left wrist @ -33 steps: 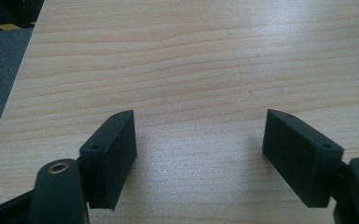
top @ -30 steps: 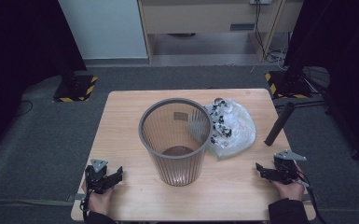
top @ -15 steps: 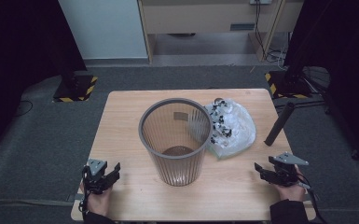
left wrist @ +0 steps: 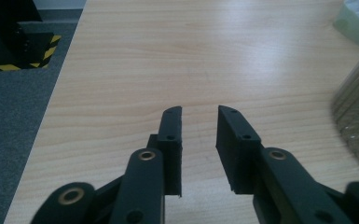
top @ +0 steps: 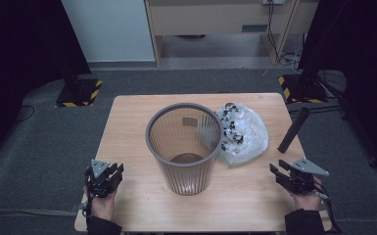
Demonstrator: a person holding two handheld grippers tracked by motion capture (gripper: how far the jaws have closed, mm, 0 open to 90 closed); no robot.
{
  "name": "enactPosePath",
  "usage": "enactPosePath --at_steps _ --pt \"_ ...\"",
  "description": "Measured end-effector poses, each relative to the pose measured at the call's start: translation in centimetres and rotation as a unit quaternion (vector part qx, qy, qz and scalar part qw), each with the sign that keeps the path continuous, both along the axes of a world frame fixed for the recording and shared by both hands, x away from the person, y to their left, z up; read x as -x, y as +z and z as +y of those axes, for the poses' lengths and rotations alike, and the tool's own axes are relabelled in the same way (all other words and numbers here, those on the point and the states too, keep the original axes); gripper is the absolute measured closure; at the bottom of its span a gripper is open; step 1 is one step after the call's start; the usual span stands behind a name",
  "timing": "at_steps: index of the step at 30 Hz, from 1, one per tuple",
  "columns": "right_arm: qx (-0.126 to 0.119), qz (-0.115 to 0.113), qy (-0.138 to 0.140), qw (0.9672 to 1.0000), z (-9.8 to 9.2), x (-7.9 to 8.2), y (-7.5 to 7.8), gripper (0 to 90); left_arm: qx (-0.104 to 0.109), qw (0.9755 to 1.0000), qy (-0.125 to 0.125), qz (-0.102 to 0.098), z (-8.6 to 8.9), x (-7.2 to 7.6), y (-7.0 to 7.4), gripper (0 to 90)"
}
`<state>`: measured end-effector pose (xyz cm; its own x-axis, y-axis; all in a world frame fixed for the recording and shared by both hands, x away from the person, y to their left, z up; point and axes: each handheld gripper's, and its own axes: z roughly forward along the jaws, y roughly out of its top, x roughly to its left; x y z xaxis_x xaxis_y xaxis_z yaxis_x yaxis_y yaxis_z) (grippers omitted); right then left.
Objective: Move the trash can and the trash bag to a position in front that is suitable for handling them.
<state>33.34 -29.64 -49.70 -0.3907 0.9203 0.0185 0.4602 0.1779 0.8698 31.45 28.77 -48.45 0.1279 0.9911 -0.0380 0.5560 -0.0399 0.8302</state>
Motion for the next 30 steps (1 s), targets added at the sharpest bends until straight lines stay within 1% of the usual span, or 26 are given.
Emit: enactPosePath --at_steps 2,3,4,5,7,9,12,15,18,20,22,24,25,28,30 --pt "-0.003 -0.007 -0.002 1.0 0.2 0.0 0.5 59.6 -0.006 0.9999 -0.005 -0.008 -0.5 -0.1 0.8 75.4" --pt "-0.003 -0.007 -0.002 1.0 0.2 0.0 0.5 59.6 -0.006 0.9999 -0.005 -0.008 -0.5 -0.1 0.8 76.2" --pt "-0.004 -0.011 -0.004 0.9999 0.3 0.0 0.8 61.4 -0.008 0.9999 -0.007 -0.013 -0.7 -0.1 1.1 76.2" --pt "-0.006 -0.016 -0.006 0.9998 0.4 -0.1 1.2 64.0 -0.009 0.9997 -0.01 -0.019 -0.8 -0.1 1.5 78.1" --pt "-0.01 -0.026 -0.009 0.9996 0.9 -0.2 2.0 66.1 -0.011 0.9995 -0.015 -0.027 -1.1 0.0 2.2 80.6" --pt "-0.005 -0.039 -0.009 0.9992 1.5 -0.3 2.9 66.4 -0.009 0.9992 -0.021 -0.033 -1.4 0.0 2.8 82.0" --pt "-0.001 -0.055 -0.009 0.9984 2.4 -0.6 4.0 67.9 -0.013 0.9987 -0.028 -0.041 -2.0 0.0 3.6 83.1" --pt "0.004 -0.073 -0.004 0.9973 3.5 -0.9 5.1 68.3 -0.016 0.9982 -0.034 -0.047 -2.6 -0.1 4.4 85.7" --pt "0.005 -0.078 -0.004 0.9969 4.4 -1.3 5.8 68.9 -0.02 0.9975 -0.04 -0.056 -3.5 -0.3 5.1 86.8" --pt "0.009 -0.08 -0.002 0.9967 5.1 -1.7 6.2 69.3 -0.03 0.9967 -0.044 -0.061 -4.1 -0.6 5.7 87.1" --pt "0.011 -0.084 -0.001 0.9964 5.8 -2.0 6.6 72.0 -0.031 0.9965 -0.045 -0.063 -4.4 -0.8 5.8 88.2" --pt "0.014 -0.087 -0.002 0.9961 6.6 -2.4 6.9 74.5 -0.031 0.996 -0.051 -0.067 -5.3 -1.5 6.5 89.1" --pt "0.01 -0.088 -0.001 0.9961 7.0 -2.5 7.0 75.1 -0.03 0.9958 -0.054 -0.068 -5.6 -1.7 6.7 89.6" --pt "0.009 -0.087 0.009 0.9961 8.3 -3.0 7.2 76.1 -0.029 0.9951 -0.061 -0.072 -6.5 -2.2 7.1 89.8" --pt "-0.008 -0.086 0.019 0.9961 9.1 -3.4 7.3 76.4 -0.032 0.9945 -0.067 -0.075 -7.2 -2.5 7.2 89.8"
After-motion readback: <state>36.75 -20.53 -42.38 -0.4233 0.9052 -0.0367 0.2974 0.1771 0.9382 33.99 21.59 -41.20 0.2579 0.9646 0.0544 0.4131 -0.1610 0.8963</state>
